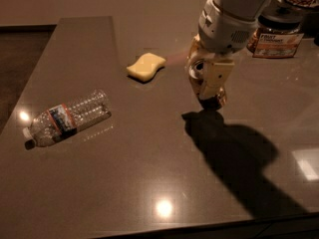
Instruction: Knock orange can over
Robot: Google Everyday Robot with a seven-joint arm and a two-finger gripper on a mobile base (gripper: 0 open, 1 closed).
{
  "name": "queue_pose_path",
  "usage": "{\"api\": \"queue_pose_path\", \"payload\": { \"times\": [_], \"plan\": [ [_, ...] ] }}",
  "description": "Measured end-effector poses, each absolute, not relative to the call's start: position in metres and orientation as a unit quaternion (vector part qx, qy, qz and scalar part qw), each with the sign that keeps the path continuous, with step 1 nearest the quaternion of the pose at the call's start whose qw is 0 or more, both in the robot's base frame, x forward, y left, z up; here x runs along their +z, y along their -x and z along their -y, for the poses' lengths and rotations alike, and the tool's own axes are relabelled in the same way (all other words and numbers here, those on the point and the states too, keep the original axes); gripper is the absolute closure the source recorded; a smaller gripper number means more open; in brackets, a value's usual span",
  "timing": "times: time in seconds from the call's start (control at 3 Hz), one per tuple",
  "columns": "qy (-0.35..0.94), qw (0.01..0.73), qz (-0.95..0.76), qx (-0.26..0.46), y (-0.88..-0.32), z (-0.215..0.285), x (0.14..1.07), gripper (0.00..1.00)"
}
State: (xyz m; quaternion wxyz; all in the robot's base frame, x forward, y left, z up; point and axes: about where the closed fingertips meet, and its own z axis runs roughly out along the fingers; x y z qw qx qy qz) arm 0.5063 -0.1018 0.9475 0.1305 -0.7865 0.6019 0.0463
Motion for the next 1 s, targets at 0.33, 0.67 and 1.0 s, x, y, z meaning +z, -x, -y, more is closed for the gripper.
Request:
{"api": "queue_pose_path", "payload": {
  "times": [0.33, 0.67, 1.0],
  "plan": [
    [0.797, 0.108, -0.594, -0.018, -0.518, 0.116, 0.944, 1.00],
    [0.812, 0.080, -0.575, -0.063, -0.517, 0.124, 0.930, 0.84],
    [0.828, 0.054, -0.551, -0.089, -0.517, 0.125, 0.915, 0.61]
  ]
}}
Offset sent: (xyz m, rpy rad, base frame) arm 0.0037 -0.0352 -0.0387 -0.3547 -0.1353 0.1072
